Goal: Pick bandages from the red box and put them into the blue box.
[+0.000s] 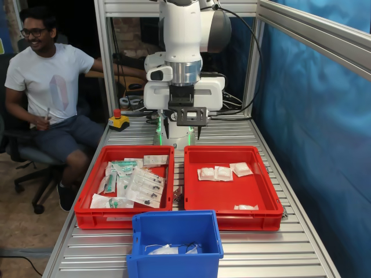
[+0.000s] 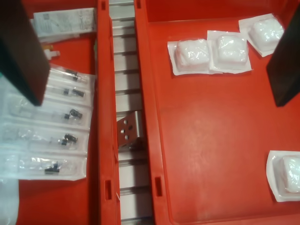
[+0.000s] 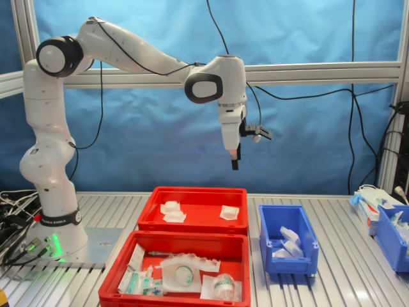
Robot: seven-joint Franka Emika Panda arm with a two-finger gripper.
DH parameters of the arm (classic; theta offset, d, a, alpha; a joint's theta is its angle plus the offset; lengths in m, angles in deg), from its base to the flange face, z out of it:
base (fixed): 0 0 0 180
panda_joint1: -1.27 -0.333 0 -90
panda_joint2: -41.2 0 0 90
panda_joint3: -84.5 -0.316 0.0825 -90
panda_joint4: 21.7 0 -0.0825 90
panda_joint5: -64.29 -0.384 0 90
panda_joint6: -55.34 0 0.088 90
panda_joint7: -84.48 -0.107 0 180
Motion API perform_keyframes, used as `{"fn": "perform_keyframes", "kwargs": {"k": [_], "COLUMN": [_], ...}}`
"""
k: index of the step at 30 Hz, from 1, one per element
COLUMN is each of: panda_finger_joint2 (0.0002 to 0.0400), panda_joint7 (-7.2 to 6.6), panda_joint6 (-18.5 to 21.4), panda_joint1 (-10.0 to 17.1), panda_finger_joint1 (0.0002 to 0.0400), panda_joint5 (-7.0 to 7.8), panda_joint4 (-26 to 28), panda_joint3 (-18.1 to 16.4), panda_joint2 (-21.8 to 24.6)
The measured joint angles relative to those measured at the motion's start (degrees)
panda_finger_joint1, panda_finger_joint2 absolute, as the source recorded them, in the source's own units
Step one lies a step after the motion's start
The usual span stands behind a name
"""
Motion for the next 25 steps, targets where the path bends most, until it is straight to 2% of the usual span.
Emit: {"fn": "perform_keyframes", "kwargs": {"k": [25], "panda_finger_joint2": [0.0400], "panda_joint7": [0.00], "panda_joint6": [0.1], "panda_joint1": [0.6], "panda_finger_joint1": [0.0400], "panda_joint5": [0.00], "panda_joint4": [-0.5], "panda_joint3": [-0.4], "panda_joint2": [0.0]}}
